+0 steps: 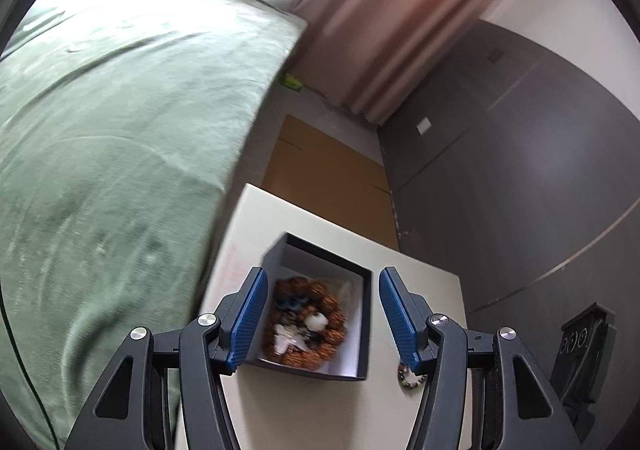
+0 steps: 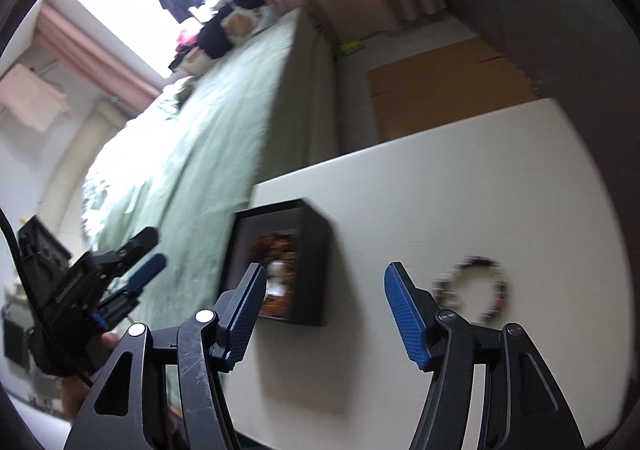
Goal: Organize jewelry
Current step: 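Reach the left tool to the butterfly-charm bead bracelet and grasp it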
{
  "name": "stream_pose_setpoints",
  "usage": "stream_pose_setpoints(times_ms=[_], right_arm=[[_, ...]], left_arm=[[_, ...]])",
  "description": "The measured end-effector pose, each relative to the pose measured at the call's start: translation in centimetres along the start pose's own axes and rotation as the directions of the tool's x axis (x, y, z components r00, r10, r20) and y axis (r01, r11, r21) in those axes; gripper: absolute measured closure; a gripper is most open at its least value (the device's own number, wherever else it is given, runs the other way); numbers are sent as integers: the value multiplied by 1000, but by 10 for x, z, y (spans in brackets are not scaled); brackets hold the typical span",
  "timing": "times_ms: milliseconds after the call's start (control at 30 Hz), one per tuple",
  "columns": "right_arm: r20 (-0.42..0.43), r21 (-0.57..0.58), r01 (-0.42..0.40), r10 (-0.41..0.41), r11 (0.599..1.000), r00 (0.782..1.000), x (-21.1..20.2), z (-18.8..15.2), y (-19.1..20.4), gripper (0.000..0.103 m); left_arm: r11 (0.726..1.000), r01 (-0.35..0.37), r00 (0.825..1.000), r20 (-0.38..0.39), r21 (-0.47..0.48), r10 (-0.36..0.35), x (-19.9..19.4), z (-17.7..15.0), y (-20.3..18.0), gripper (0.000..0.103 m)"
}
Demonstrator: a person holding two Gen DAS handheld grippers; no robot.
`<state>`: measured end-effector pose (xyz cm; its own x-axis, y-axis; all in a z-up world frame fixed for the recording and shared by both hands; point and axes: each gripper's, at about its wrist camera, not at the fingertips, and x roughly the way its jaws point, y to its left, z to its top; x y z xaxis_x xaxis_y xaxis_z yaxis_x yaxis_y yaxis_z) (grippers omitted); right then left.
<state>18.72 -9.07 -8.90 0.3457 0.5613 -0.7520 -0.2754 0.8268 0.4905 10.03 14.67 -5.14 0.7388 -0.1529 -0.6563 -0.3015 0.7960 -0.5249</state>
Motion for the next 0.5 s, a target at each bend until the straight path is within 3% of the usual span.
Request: stream_pose_setpoints(times_ms=[500], right_arm=[[-17,118,153,-152,981,988,-43,-5,-71,41]], left_arm=[[970,40,993,-115,238,-12,33,-58,-86,44]])
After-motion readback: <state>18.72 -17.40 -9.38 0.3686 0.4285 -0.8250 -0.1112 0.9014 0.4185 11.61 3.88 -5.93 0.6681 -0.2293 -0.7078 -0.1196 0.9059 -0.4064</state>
